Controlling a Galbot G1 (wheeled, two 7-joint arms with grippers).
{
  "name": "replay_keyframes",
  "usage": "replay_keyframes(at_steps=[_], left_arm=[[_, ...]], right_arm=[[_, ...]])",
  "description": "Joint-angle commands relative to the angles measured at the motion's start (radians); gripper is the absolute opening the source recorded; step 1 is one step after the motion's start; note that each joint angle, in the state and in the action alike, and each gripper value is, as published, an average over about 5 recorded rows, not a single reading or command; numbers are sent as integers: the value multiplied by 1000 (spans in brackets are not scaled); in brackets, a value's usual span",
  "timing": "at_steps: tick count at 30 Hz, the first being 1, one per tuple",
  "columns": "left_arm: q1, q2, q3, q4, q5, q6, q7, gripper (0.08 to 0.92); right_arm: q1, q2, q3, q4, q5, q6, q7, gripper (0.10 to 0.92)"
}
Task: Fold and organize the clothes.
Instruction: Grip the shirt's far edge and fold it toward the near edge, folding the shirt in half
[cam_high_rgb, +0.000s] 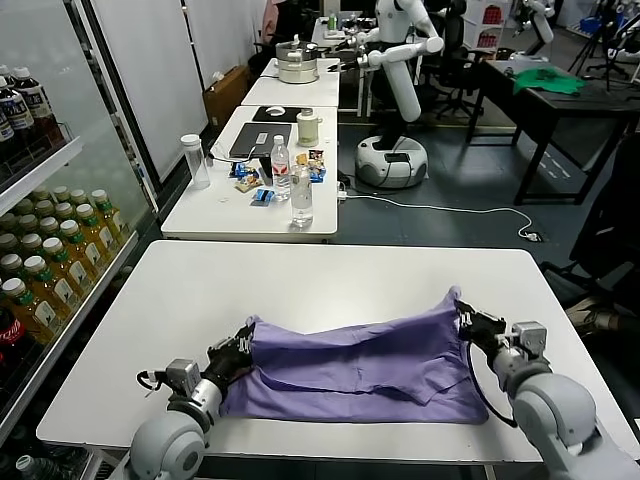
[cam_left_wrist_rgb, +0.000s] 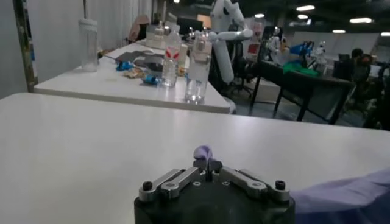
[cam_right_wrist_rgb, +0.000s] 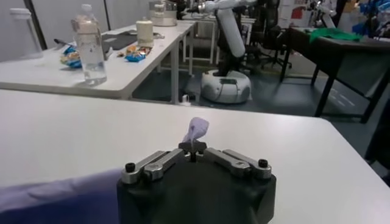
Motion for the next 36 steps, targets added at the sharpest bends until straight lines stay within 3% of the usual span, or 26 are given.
replay_keyframes(at_steps=[1, 14, 25, 36], left_arm=[[62, 1, -2, -39, 22, 15, 1, 94], [50, -11, 13, 6, 88, 46, 9, 94], [123, 14, -2, -64, 88, 61, 11, 94], [116, -6, 8, -21, 153, 64, 14, 99]], right_arm=[[-125, -2, 58, 67, -19, 1, 1, 110], [-102, 14, 28, 25, -46, 0, 10, 110], [-271, 22, 93, 151, -52, 0, 14, 110], [-242, 48, 63, 91, -110, 0, 12, 131]])
